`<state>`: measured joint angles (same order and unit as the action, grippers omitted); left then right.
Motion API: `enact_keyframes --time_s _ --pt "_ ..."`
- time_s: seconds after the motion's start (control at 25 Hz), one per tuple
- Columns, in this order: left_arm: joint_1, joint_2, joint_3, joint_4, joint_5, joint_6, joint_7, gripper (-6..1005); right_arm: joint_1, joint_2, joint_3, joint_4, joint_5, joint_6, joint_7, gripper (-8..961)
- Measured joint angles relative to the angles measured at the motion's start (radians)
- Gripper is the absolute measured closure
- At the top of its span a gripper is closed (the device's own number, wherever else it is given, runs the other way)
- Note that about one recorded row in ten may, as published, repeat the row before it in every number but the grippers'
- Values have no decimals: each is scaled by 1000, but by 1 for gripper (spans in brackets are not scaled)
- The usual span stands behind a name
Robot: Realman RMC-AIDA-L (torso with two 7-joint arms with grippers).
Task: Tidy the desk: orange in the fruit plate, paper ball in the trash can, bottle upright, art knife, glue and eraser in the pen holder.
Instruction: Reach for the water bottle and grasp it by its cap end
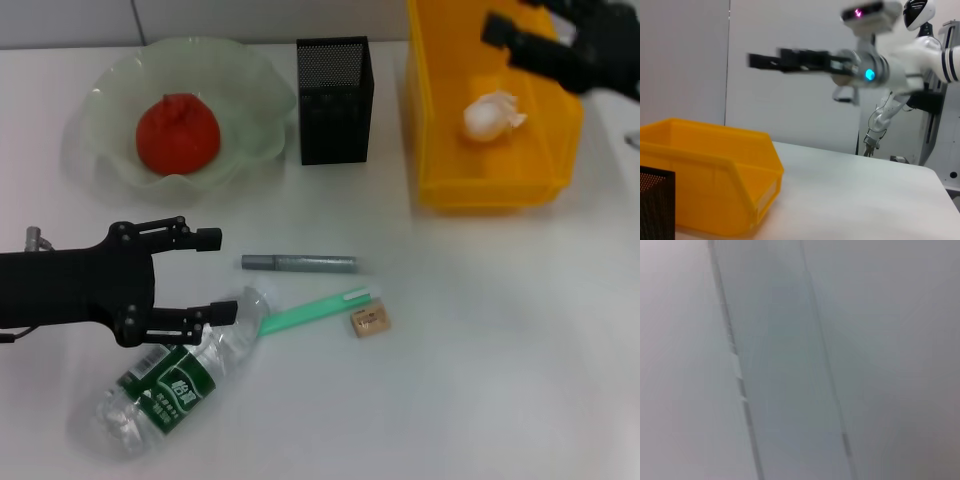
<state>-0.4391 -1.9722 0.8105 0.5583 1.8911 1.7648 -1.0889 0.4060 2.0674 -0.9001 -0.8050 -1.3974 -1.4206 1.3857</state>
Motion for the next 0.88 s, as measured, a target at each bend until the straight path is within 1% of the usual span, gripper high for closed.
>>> enact_keyframes --time_s 0.08,0.12,0.2,0.28,0.44,0.64,0.72,0.88 --pt "-3 1 0 1 0 0 -12 161 12 -15 50 133 -3 -107 -109 115" --pt "-5 1 -1 4 1 0 -22 161 14 -26 56 191 -6 -135 -157 115" --pt "-6 1 -1 11 2 0 -35 161 16 -43 56 282 -12 -172 -242 115" --pt "-7 1 -1 27 3 0 -66 161 14 -51 51 340 -35 -191 -304 116" --pt "-7 3 -1 45 3 -7 -95 161 8 -44 48 353 -171 -207 -351 116" --pt "-4 4 -7 52 5 -15 -106 162 35 -34 48 359 -355 -209 -363 116" --pt "-3 7 -24 63 6 -10 -116 162 50 -26 48 360 -411 -205 -370 116" --pt "-3 7 -26 80 6 -1 -146 162 67 -10 49 354 -484 -177 -379 118"
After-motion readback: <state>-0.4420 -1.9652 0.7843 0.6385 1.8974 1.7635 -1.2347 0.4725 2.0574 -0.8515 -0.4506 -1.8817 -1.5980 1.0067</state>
